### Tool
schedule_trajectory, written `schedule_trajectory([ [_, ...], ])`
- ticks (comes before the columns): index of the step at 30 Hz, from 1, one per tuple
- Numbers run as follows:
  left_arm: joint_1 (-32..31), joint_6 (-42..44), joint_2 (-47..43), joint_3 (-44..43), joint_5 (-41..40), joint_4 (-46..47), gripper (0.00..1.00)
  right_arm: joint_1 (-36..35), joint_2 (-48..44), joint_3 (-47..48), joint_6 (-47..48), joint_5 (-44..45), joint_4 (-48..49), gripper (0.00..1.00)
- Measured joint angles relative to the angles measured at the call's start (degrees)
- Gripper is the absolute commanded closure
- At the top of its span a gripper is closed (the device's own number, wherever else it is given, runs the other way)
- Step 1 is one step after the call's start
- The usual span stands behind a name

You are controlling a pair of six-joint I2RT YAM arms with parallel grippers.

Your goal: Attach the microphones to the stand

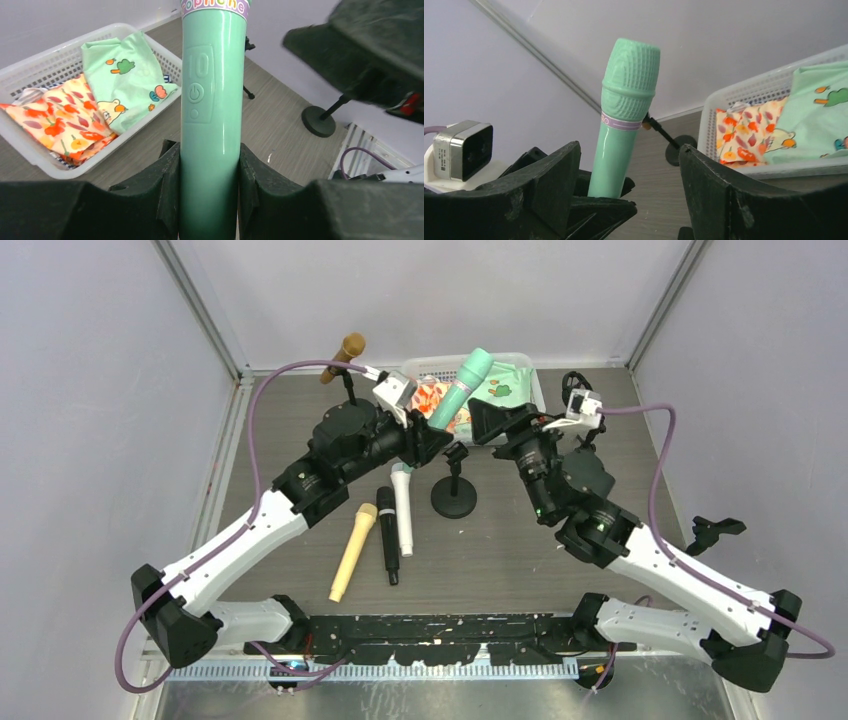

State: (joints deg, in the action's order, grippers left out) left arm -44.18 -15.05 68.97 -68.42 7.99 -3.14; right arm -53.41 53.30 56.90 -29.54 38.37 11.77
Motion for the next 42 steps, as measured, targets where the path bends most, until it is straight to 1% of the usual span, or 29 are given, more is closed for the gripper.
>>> schedule_trajectory([
  [3, 0.0, -1.0, 0.0, 0.1, 1.7, 1.2, 1.00, 1.3, 2.6, 1.5, -4.1, -2.7, -1.2, 0.26],
  [4, 0.0, -1.2, -0.1, 0.2, 2.5, 1.6, 1.00, 2.4, 3.1, 1.9, -5.7, -4.3, -1.6, 0.26],
  [7, 0.0, -1.7, -0.2, 1.0, 4.5, 2.5, 1.00, 7.2, 4.1, 2.3, -10.8, -9.6, -2.0, 0.32],
  [8, 0.0, -2.0, -0.2, 1.2, 5.2, 2.8, 1.00, 7.6, 4.3, 2.3, -12.3, -11.3, -2.0, 0.34],
  [9, 0.0, -2.4, -0.2, 1.4, 5.8, 2.8, 1.00, 11.0, 4.7, 2.3, -14.8, -14.1, -1.9, 0.35],
  [10, 0.0, -2.6, -0.2, 1.6, 6.2, 2.8, 1.00, 12.2, 5.0, 2.3, -16.2, -15.8, -1.8, 0.35],
  [14, 0.0, -2.8, -0.2, 2.2, 7.4, 2.7, 1.00, 14.9, 6.9, 2.9, -20.0, -21.9, -1.4, 0.38],
  [16, 0.0, -2.8, -0.1, 2.2, 7.9, 2.6, 1.00, 15.4, 8.0, 3.3, -20.7, -24.5, -1.4, 0.42],
  [17, 0.0, -2.8, -0.1, 2.2, 8.2, 2.6, 1.00, 15.5, 8.6, 3.5, -20.9, -25.7, -1.4, 0.45],
  [20, 0.0, -2.8, 0.2, 2.2, 8.5, 2.5, 1.00, 15.6, 9.6, 3.8, -21.3, -27.8, -1.5, 0.59],
  [21, 0.1, -2.8, 0.2, 2.2, 8.4, 2.4, 0.97, 15.7, 9.7, 3.8, -21.5, -28.3, -1.5, 0.64],
  [22, 0.1, -2.7, 0.2, 2.2, 8.2, 2.3, 0.90, 15.8, 9.7, 3.8, -21.4, -28.6, -1.5, 0.69],
  [23, 0.0, -2.6, 0.2, 2.2, 8.0, 2.2, 0.76, 16.0, 9.7, 3.8, -21.4, -28.9, -1.6, 0.75],
  [25, 0.0, -2.5, 0.2, 2.2, 7.2, 2.2, 0.57, 16.3, 9.5, 3.8, -21.2, -29.0, -1.6, 0.96],
  [26, 0.0, -2.5, 0.2, 2.2, 7.0, 2.2, 0.48, 16.4, 9.4, 3.7, -21.0, -28.9, -1.6, 0.99],
  [27, 0.0, -2.6, 0.2, 2.2, 6.6, 2.1, 0.39, 16.5, 9.1, 3.5, -20.7, -28.8, -1.5, 0.99],
  [28, -0.1, -2.6, 0.3, 2.2, 6.2, 1.9, 0.33, 16.5, 8.6, 3.0, -20.2, -28.2, -1.5, 0.99],
  [29, 0.0, -2.8, 0.5, 2.2, 5.5, 1.6, 0.28, 16.6, 8.0, 2.4, -19.4, -27.4, -1.6, 0.99],
  [32, 0.1, -4.1, 1.5, 2.1, 2.7, 0.0, 0.17, 17.9, 6.6, 1.6, -16.0, -24.4, -2.2, 0.99],
  [34, 0.1, -6.3, 2.4, 2.1, 0.0, -1.5, 0.05, 19.3, 5.6, 1.2, -12.6, -21.4, -2.8, 0.99],
  [35, 0.0, -7.8, 2.9, 2.1, -1.7, -2.2, 0.02, 20.1, 5.2, 0.9, -11.1, -20.0, -2.9, 0.99],
  [36, 0.0, -9.3, 3.3, 2.1, -3.3, -2.8, 0.00, 20.8, 4.8, 0.5, -10.0, -18.8, -2.8, 0.99],
  [38, -0.9, -12.3, 4.0, 2.1, -7.3, -3.6, 0.00, 22.1, 3.8, -0.7, -7.9, -16.7, -2.8, 0.99],
  [39, -1.6, -13.8, 4.3, 2.1, -10.7, -3.9, 0.00, 22.7, 3.3, -1.2, -6.9, -15.8, -2.8, 0.99],
  [42, -5.3, -17.6, 5.5, 2.1, -19.0, -4.7, 0.00, 24.2, 2.8, -2.0, -4.0, -13.5, -2.8, 0.99],
])
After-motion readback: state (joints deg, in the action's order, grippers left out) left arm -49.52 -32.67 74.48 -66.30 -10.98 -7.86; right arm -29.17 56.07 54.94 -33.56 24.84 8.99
